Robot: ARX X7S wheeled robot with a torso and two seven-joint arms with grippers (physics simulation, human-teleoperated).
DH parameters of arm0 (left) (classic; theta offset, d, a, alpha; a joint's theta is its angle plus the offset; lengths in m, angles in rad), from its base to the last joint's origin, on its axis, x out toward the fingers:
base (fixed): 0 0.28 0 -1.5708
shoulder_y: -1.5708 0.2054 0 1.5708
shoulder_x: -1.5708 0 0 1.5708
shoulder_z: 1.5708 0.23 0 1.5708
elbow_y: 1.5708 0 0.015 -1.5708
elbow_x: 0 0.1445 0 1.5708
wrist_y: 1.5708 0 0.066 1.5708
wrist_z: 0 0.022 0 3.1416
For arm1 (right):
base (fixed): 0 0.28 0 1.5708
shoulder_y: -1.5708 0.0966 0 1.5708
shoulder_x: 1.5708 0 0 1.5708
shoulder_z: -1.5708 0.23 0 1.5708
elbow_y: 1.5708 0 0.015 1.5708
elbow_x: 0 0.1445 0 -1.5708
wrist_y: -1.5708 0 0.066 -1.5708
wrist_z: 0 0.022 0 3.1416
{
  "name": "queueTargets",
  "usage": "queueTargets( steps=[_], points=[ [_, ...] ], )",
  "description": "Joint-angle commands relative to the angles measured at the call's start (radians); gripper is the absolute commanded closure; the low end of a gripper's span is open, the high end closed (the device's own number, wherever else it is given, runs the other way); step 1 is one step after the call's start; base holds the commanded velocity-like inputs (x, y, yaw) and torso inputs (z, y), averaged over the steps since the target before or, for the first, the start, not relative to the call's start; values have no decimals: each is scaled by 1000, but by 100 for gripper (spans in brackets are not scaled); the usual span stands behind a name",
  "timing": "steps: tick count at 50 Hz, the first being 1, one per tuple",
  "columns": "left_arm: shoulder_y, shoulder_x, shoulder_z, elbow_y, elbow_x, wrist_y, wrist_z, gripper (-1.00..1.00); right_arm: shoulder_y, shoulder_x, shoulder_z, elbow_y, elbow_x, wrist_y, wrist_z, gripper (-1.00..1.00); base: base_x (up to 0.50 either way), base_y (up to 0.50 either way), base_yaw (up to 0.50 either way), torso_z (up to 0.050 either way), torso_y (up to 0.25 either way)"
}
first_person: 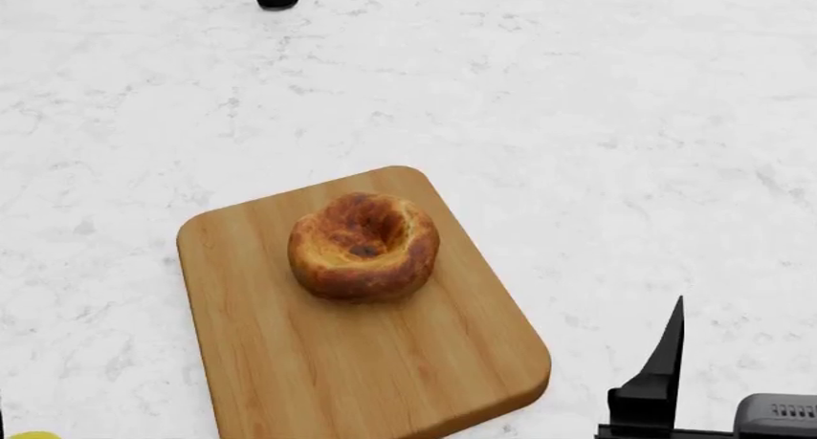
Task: Pick up the wedge of cheese and place it on the slice of bread to prepare a simple cheese on bread dish.
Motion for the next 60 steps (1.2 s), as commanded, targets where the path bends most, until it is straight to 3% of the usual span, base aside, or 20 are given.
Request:
queueTargets(
  steps=[1,14,23,32,48,60],
  points=[
    [84,-81,13,-4,-134,136,-94,-100,-1,4,-2,-3,3,1,3,-100,0,0,0,0,0],
    [156,-164,72,-8,-168,267,-170,-100,-4,8,-1,2,9,-6,9,-100,0,0,0,0,0],
    [217,-166,72,-21,-158,318,-154,-100,-1,12,-5,-9,12,10,11,-100,0,0,0,0,0],
    [257,-108,115,-94,-113,402,-67,-100,2,16,-7,-11,15,18,15,-100,0,0,0,0,0],
    [207,-97,112,-126,-226,395,-87,-100,-8,20,-10,2,19,-5,24,-100,0,0,0,0,0],
    [179,-99,147,-187,-176,385,-63,-100,-9,23,-11,5,24,-8,29,-100,0,0,0,0,0]
  ],
)
